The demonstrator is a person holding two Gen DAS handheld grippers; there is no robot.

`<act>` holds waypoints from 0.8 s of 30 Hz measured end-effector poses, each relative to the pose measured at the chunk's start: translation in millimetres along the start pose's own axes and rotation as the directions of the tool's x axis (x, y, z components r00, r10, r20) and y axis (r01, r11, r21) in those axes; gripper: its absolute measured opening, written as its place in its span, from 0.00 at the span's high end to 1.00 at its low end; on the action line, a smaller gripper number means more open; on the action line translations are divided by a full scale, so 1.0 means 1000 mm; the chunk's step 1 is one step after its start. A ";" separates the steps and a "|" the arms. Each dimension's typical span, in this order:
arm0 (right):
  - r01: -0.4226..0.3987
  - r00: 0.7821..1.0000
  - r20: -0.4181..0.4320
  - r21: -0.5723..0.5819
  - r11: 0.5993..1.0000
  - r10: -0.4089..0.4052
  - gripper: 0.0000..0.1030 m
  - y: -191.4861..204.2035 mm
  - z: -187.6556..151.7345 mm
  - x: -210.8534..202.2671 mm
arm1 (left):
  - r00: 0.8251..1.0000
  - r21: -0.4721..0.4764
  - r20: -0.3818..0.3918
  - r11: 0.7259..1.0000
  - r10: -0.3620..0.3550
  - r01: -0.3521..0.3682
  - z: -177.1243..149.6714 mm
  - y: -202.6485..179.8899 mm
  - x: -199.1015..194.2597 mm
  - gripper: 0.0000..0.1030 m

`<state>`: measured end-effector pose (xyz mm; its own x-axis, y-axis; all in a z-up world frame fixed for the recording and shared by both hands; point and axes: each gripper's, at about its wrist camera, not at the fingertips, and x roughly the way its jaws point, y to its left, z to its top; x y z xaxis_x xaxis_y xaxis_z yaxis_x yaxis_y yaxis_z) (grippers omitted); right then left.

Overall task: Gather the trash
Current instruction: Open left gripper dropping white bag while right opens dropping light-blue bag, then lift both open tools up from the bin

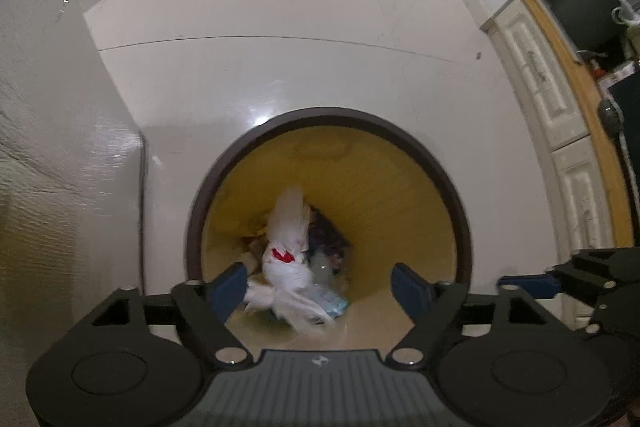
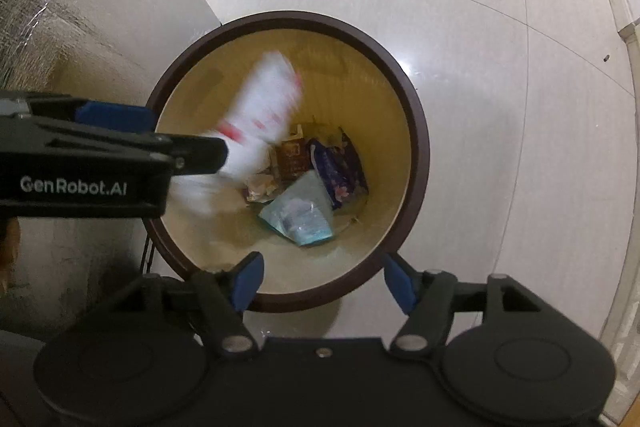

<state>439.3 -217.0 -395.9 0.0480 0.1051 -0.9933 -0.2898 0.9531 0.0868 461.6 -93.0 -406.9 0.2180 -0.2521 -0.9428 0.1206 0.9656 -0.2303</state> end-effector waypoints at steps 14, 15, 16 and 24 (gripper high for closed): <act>-0.016 0.998 0.066 -0.005 1.000 0.017 0.09 -0.002 -0.004 -0.017 | 0.990 0.004 -0.091 0.994 0.113 -0.113 -0.004 0.004 -0.007 0.01; -0.018 0.997 0.072 0.002 1.000 0.018 0.05 -0.003 -0.005 -0.019 | 0.989 0.000 -0.091 0.993 0.115 -0.116 -0.004 0.005 -0.008 0.01; -0.017 0.996 0.082 0.010 1.000 0.016 0.03 -0.003 -0.006 -0.021 | 0.989 -0.006 -0.093 0.993 0.116 -0.117 -0.005 0.005 -0.011 0.01; 0.005 0.994 0.107 0.052 0.999 -0.011 0.00 -0.011 -0.010 -0.030 | 0.987 0.011 -0.091 0.991 0.135 -0.134 -0.011 0.003 -0.026 0.00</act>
<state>431.2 -233.7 -367.4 0.1527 0.1243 -0.9804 -0.2392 0.9672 0.0854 445.8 -82.9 -385.8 0.1433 -0.1128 -0.9832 0.1011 0.9899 -0.0989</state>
